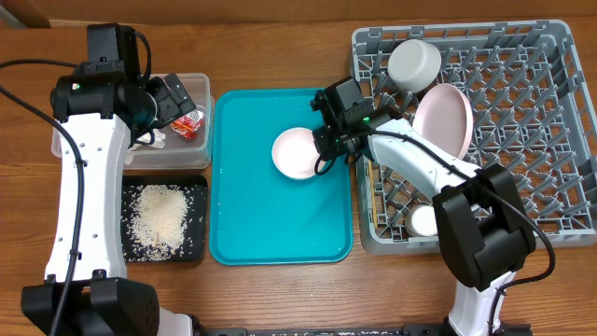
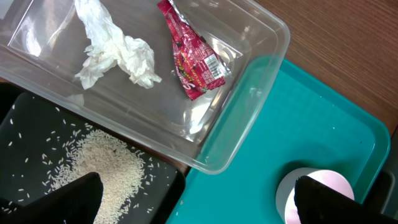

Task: Sort waste into correct bins and load items into the dishwasher
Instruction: 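Lift the saucer and carry it right to the rack's back area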

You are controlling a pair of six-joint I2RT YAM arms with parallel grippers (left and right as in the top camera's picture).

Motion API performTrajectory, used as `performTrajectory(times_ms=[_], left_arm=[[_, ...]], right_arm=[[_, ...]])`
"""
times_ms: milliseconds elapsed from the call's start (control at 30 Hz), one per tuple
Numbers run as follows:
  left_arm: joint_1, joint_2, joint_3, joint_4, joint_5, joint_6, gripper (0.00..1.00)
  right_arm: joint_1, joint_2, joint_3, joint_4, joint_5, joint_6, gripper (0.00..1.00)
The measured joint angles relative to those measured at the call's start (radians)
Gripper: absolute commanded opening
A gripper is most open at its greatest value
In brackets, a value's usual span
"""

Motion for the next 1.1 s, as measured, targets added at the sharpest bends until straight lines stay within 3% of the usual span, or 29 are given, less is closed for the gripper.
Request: performTrajectory(times_ms=[267,467,667,933,1100], left_arm=[[0.000,0.000,0.000,0.000,0.000,0.000,1.00],[0.000,0.000,0.000,0.000,0.000,0.000,1.00],[0.000,0.000,0.000,0.000,0.000,0.000,1.00],[0.000,0.000,0.000,0.000,0.000,0.000,1.00],[0.000,0.000,0.000,0.000,0.000,0.000,1.00]], right_arm=[[0.000,0.002,0.025,-0.012,-0.003,0.014,0.04],[0.001,0.001,0.211,-0.152,0.053,0.018,0.04],[0.001,-0.083,0.383,-0.363,0.414,0.017,0.04],[-0.003,-0.260,0.449,-0.451,0.987,-0.019,0.04],[-0.026,-0.257,0.449,-0.484,1.206,-0.041,0.04]])
